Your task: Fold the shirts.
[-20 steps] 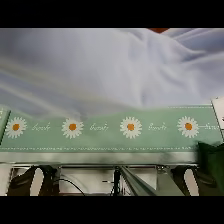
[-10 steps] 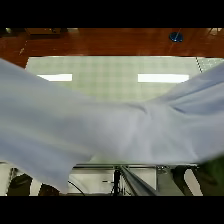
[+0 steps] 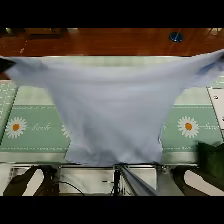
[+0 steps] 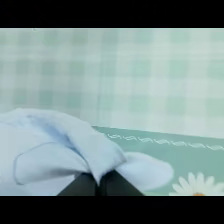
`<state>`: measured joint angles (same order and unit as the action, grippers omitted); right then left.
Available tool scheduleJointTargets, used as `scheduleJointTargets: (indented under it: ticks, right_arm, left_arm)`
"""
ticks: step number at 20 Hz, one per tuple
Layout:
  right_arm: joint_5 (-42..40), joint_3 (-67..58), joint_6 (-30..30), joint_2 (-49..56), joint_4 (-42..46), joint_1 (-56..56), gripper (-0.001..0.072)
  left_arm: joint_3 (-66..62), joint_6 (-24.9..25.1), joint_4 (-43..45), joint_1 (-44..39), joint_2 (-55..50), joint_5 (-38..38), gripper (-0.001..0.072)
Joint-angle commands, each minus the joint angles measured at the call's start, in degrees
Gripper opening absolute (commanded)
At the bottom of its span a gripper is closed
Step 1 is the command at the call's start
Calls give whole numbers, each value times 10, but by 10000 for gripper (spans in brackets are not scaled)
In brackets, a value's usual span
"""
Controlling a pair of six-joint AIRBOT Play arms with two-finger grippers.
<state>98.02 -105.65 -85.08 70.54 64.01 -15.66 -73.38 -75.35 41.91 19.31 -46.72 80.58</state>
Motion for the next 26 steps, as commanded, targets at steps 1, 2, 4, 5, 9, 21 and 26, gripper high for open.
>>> scheduleJointTargets:
  ticks: [1,2,4,5,9,21,26]
  right_arm:
    - [-110,11,9,114,9,77,21]
    - [-151,11,14,136,9,94,21]
    - [-242,11,32,173,9,118,21]
    - [-283,11,48,185,9,126,21]
    - [-423,11,78,225,11,132,21]
    - [-415,11,78,361,56,123,21]
    - [-386,10,78,356,53,123,37]
  left_arm:
    - [80,30,-12,-90,-111,-134,20]
    - [80,30,-12,-114,-146,-170,21]
    - [78,29,-12,-149,-206,-252,21]
    - [76,29,-12,-160,-230,-288,22]
    - [69,29,-12,-179,-290,-428,22]
    - [69,29,-12,-227,-417,-450,22]
    - [68,29,-12,-230,-420,-444,22]
